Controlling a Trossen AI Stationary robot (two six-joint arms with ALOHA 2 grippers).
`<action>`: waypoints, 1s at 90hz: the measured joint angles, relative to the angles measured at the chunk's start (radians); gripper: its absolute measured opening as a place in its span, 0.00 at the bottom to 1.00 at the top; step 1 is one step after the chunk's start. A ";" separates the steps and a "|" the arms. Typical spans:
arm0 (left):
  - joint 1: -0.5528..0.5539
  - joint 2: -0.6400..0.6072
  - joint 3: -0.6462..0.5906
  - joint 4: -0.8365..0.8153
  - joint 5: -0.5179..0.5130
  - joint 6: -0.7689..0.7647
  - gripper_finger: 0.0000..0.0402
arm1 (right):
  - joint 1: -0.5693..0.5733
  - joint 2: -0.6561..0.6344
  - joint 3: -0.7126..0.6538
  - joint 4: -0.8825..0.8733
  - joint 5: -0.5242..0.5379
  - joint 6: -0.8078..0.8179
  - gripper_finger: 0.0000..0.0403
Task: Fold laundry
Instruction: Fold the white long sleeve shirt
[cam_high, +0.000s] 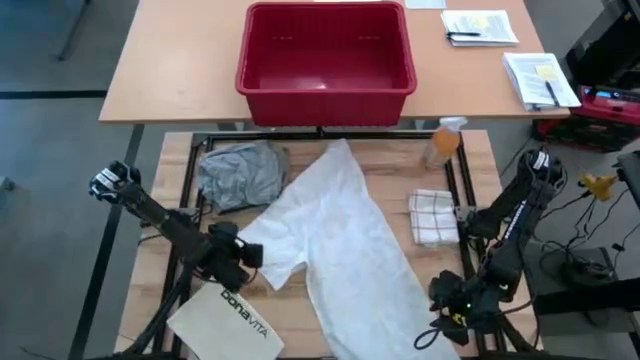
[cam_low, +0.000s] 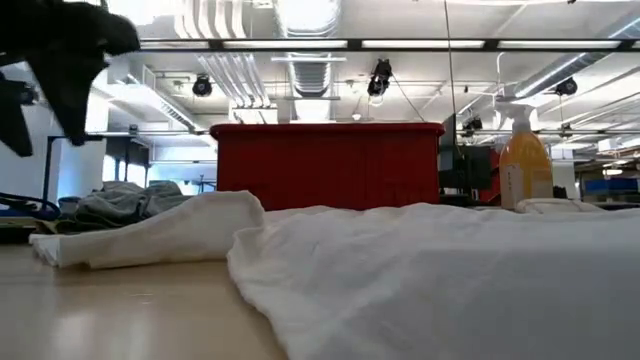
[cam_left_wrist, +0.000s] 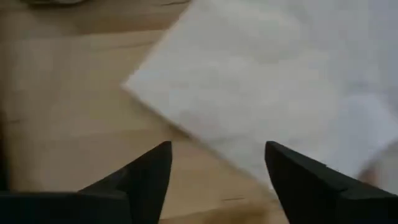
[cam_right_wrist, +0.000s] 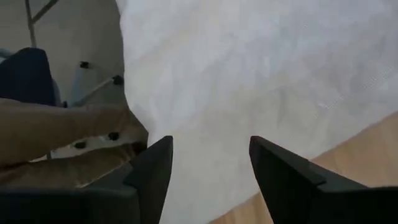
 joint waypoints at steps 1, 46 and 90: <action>0.004 -0.002 -0.003 -0.004 0.007 0.006 0.57 | 0.000 0.000 0.000 0.001 0.000 0.000 0.49; 0.258 -0.187 -0.301 0.237 0.061 0.280 0.74 | -0.003 0.000 -0.001 0.004 -0.002 0.019 0.48; 0.301 -0.159 -0.520 0.535 0.065 0.358 0.87 | -0.025 0.000 0.012 0.050 -0.010 0.085 0.48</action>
